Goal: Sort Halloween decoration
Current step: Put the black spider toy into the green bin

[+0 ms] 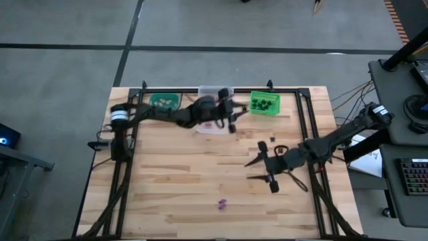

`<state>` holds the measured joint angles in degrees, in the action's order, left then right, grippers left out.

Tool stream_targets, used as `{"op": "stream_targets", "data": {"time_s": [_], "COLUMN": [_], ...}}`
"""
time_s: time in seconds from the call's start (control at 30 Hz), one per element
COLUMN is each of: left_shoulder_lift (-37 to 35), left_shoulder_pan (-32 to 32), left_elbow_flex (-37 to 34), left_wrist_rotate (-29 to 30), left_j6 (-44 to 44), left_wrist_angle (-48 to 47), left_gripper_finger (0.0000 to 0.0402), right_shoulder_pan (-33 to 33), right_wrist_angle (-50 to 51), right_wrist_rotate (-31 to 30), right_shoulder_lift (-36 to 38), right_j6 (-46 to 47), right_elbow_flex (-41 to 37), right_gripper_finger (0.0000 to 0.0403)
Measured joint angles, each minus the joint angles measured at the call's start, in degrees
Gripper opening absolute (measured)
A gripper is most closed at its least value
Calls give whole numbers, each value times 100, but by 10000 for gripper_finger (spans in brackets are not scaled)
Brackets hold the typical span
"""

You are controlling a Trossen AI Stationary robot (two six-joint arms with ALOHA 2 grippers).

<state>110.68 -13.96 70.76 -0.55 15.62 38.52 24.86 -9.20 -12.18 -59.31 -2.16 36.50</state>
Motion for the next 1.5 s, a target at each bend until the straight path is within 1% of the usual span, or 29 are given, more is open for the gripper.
{"op": "stream_targets", "data": {"time_s": [0.1, 0.2, 0.33, 0.43, 0.5, 0.57, 0.6, 0.8, 0.87, 0.9, 1.0, 1.07, 1.23, 1.33, 1.5], "left_shoulder_lift": [623, 1199, 1748, 1936, 2013, 2060, 2110, 2291, 2343, 2382, 2511, 2569, 2582, 2582, 2582], "left_shoulder_pan": [-292, -458, -566, -577, -560, -554, -558, -571, -583, -583, -598, -618, -629, -629, -633], "left_elbow_flex": [705, 1392, 2168, 2635, 2924, 3130, 3228, 3441, 3472, 3476, 3465, 3458, 3458, 3454, 3454], "left_wrist_rotate": [-517, -653, -665, -646, -431, -153, -134, -136, -54, 64, 661, 846, 883, 1033, 1053], "left_j6": [-197, -349, -328, -333, -405, -690, -820, -1119, -1363, -1477, -1737, -1833, -1979, -1981, -2163], "left_wrist_angle": [-106, -373, -962, -1510, -1779, -1981, -2041, -2153, -2115, -2111, -2163, -2188, -2221, -2294, -2318], "left_gripper_finger": [85, 85, 85, 85, 85, 85, 85, 85, 85, 85, 88, 93, 103, 108, 119], "right_shoulder_pan": [-235, -302, -285, -291, -288, -286, -289, -289, -289, -289, -289, -289, -289, -289, -289], "right_wrist_angle": [-4, 92, 115, 183, 162, 168, 164, 163, 143, 118, 116, 108, -26, -82, -238], "right_wrist_rotate": [7, 19, 79, 57, 62, 68, 63, 63, 63, 62, 61, 61, 61, 59, 59], "right_shoulder_lift": [188, 311, 425, 483, 488, 509, 509, 529, 533, 533, 560, 572, 614, 639, 643], "right_j6": [52, 103, 133, 216, 261, 310, 353, 513, 550, 559, 647, 713, 825, 834, 953], "right_elbow_flex": [-3, -8, -5, -3, -3, -3, -3, -3, -3, -3, -3, -3, -1, -1, 0], "right_gripper_finger": [201, 201, 201, 201, 201, 201, 201, 201, 201, 201, 201, 201, 201, 201, 201]}}
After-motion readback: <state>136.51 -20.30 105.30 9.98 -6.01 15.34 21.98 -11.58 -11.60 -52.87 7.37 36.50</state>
